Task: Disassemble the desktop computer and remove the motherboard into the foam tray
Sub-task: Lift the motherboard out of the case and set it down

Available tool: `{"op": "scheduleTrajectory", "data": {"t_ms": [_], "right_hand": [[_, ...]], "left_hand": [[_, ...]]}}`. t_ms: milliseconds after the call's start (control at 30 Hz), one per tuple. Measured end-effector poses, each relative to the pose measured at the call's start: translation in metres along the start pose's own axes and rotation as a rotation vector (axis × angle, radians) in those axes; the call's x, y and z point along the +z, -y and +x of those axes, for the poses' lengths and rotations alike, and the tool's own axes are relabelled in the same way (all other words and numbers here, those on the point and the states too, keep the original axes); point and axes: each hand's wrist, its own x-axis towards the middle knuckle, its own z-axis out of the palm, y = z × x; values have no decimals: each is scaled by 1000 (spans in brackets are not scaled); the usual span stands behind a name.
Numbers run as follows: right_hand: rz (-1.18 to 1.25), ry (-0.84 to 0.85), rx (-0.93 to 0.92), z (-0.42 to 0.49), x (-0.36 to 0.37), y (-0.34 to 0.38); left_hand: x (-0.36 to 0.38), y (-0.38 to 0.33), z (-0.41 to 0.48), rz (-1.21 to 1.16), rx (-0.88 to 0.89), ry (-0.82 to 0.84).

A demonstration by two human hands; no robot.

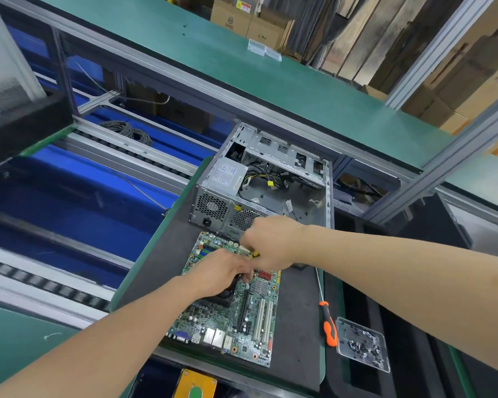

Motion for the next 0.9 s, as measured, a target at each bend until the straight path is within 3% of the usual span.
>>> {"op": "scheduleTrajectory", "data": {"t_ms": [67, 133, 200, 267, 333, 467, 633, 767, 833, 900], "right_hand": [[386, 170, 367, 2, -8, 1], [657, 411, 600, 7, -13, 3], [829, 542, 634, 12, -16, 3], [892, 528, 596, 15, -14, 2], [698, 473, 474, 16, -11, 2], [-32, 247, 33, 9, -4, -1], [-348, -61, -419, -4, 14, -10], [-350, -94, -381, -6, 20, -6], [-183, -86, -191, -6, 16, -3], [101, -18, 126, -2, 5, -1]], "left_hand": [[2, 0, 0, -38, -9, -6], [3, 0, 0, -62, -33, 6], [2, 0, 0, -33, -38, 21], [0, 1, 0, -5, -31, 28], [-1, 1, 1, -6, -29, 41], [-3, -2, 0, -41, -28, 47], [-4, -3, -1, 18, -5, 75], [-4, -3, -1, 55, -35, 66], [-3, -3, -2, 37, -34, 45], [-3, -4, -3, 41, -15, 29]]}}
